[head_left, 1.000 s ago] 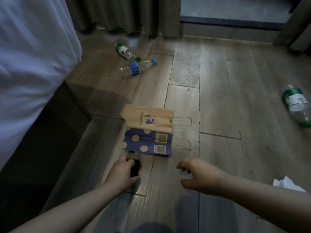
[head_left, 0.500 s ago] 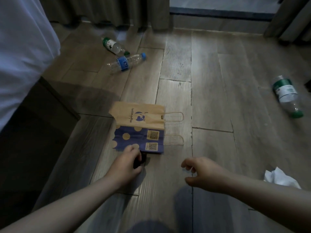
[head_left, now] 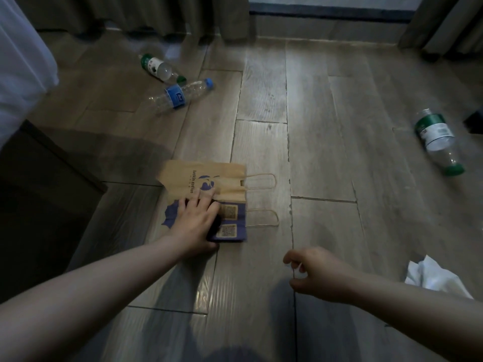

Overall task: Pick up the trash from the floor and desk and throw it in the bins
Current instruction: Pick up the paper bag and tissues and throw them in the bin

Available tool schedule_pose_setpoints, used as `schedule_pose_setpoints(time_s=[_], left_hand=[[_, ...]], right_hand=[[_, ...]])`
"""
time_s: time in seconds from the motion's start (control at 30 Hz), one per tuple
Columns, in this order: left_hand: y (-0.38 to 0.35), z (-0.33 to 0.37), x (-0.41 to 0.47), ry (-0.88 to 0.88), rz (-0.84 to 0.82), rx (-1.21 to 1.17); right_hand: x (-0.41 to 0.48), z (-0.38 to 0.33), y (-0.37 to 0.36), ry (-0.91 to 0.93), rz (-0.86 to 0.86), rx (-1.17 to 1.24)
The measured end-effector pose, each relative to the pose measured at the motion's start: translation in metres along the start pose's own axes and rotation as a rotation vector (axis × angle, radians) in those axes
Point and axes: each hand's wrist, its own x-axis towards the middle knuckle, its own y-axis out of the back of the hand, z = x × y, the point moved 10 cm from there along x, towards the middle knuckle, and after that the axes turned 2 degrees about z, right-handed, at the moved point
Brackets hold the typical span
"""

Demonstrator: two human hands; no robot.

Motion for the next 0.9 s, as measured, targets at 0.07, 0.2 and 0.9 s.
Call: schedule_pose_setpoints(time_s=[0.07, 0.2, 0.9], left_hand=[[0.001, 0.004, 0.005, -0.014, -0.008, -0.018], [0.0, 0.018, 0.012, -0.052, -0.047, -0.108], [-0.025, 0.237, 0.041, -0.267, -0.135, -0.26]], right_hand=[[-0.001, 0.01, 0.0, -0.019, 0.005, 0.012], [-0.004, 0.027, 0.005, -0.058, 0.025, 0.044], [-0.147, 0.247, 0.075, -0.621, 0.72, 0.278]])
